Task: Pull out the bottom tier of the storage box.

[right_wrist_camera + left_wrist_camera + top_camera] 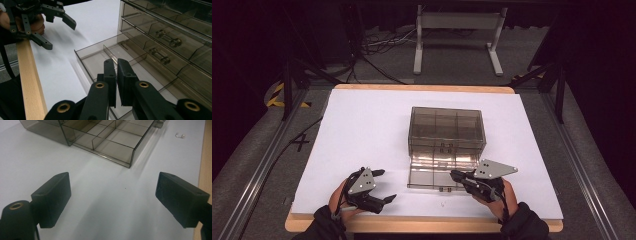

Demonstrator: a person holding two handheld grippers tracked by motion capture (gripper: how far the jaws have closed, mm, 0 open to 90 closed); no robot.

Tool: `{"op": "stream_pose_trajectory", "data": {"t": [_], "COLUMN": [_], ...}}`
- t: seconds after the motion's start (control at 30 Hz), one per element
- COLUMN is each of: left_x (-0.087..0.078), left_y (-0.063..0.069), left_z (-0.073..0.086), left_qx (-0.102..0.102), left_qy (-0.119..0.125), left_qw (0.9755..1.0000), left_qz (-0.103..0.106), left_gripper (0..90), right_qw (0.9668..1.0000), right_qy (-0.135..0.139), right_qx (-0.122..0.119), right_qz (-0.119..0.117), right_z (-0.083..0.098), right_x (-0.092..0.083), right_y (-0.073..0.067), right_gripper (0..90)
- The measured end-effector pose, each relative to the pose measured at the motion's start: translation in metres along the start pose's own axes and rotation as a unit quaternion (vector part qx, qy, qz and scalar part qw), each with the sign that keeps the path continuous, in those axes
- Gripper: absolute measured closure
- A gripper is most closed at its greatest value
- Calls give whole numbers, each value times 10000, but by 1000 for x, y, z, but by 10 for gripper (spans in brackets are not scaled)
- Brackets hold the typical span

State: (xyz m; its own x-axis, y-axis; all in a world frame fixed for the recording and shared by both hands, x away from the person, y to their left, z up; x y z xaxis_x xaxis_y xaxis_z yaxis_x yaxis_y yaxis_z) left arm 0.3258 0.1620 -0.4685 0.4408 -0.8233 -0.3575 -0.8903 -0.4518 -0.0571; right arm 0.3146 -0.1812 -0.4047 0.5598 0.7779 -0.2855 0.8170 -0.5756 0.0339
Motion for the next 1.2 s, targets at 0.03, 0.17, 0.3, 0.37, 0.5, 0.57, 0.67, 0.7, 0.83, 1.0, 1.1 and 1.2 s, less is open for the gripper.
{"op": "stream_pose_trajectory", "data": {"t": [0.03, 0.17, 0.3, 0.37, 0.5, 0.57, 0.67, 0.7, 0.83, 1.0, 1.1, 1.2], "left_x": [0, 0, 0, 0, -1, 0, -1, -1, -1, -1, -1, -1], "left_y": [0, 0, 0, 0, 0, 0, 0, 0, 0, 1, 1, 1], "left_z": [0, 0, 0, 0, 0, 0, 0, 0, 0, 0, 0, 0], "left_qx": [-4, -3, -12, -8, -11, -14, -13, -13, 4, 15, 37, 32], "left_qy": [-4, -8, -8, -4, -12, 16, 25, 25, 32, 36, 25, 18], "left_qw": [10000, 10000, 10000, 10000, 10000, 10000, 10000, 10000, 10000, 10000, 10000, 10000], "left_qz": [7, 8, 25, 10, 31, 29, 30, 30, 53, 59, 58, 60], "left_gripper": [135, 136, 135, 135, 136, 135, 135, 135, 135, 135, 134, 133], "right_qw": [10000, 10000, 10000, 10000, 9999, 9998, 9997, 9997, 9994, 9985, 9979, 9973], "right_qy": [-1, -12, -49, -87, -141, -181, -255, -255, -347, -528, -631, -723], "right_qx": [-10, -16, 6, 2, 14, 35, 37, 37, 59, 74, 74, 71], "right_qz": [-10, 0, 7, 14, 9, 8, 34, 34, 64, 122, 107, 88], "right_z": [0, -2, -2, -1, 1, 2, 5, 5, 8, 18, 23, 27], "right_x": [1, 5, 11, 14, 19, 23, 30, 30, 36, 40, 42, 43], "right_y": [0, 1, 2, 3, 4, 4, 4, 4, 5, 6, 5, 4], "right_gripper": [857, 857, 857, 857, 857, 857, 857, 857, 856, 856, 856, 855]}}
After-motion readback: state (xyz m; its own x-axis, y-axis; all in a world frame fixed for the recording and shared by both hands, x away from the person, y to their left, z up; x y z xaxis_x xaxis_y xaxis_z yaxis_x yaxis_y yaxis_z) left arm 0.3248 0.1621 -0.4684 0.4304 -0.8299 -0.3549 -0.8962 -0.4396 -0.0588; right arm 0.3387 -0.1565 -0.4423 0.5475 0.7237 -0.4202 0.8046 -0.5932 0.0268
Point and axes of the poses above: each handheld gripper's, and its own axes: x roughly forward along the jaws, z roughly out of its underside, y roughly to its right, the point moved 2 cm from there along x, roughly forward along the jaws, and after that the axes turned 12 degrees about y, right-handed, at the moved point
